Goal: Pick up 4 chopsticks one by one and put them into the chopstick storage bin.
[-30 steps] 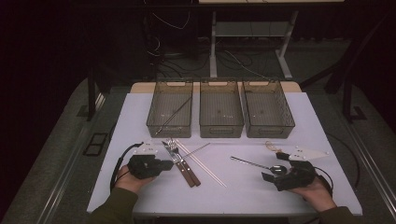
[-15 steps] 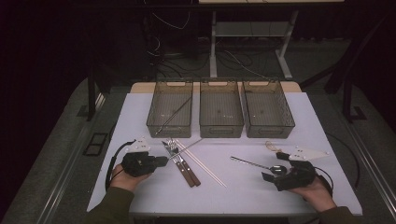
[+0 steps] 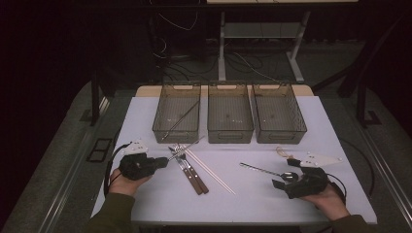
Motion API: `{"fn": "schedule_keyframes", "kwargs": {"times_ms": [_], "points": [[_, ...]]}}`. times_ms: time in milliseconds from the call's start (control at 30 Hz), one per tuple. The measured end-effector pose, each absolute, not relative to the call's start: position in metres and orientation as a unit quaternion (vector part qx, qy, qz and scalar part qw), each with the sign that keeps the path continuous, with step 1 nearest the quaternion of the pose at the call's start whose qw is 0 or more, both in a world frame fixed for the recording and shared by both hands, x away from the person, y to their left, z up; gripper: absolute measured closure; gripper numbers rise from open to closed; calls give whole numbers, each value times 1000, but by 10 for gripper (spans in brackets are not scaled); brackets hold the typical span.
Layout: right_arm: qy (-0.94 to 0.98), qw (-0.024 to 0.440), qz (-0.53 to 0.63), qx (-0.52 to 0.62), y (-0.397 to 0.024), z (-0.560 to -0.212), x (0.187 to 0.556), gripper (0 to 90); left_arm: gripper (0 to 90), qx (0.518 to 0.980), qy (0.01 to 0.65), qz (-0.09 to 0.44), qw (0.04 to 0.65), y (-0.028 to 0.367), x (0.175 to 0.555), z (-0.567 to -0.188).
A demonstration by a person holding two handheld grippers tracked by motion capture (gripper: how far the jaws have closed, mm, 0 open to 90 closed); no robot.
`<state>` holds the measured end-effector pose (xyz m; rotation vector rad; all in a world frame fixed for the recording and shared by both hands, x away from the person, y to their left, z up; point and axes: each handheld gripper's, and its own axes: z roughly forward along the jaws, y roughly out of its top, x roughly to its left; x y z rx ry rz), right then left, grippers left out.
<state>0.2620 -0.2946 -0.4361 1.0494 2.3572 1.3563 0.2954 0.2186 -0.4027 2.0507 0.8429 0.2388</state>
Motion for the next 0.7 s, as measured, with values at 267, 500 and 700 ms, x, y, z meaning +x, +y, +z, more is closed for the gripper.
{"fn": "schedule_keyframes", "kwargs": {"times_ms": [267,500,700], "points": [[804,113,462,358,-295,-436,262,6,843,816,348,107,450,227,297,-397],[804,114,461,358,-295,-437,263,6,843,807,355,115,458,232,302,-392],[803,114,462,359,-295,-437,263,6,843,802,360,121,461,234,310,-390]]}}
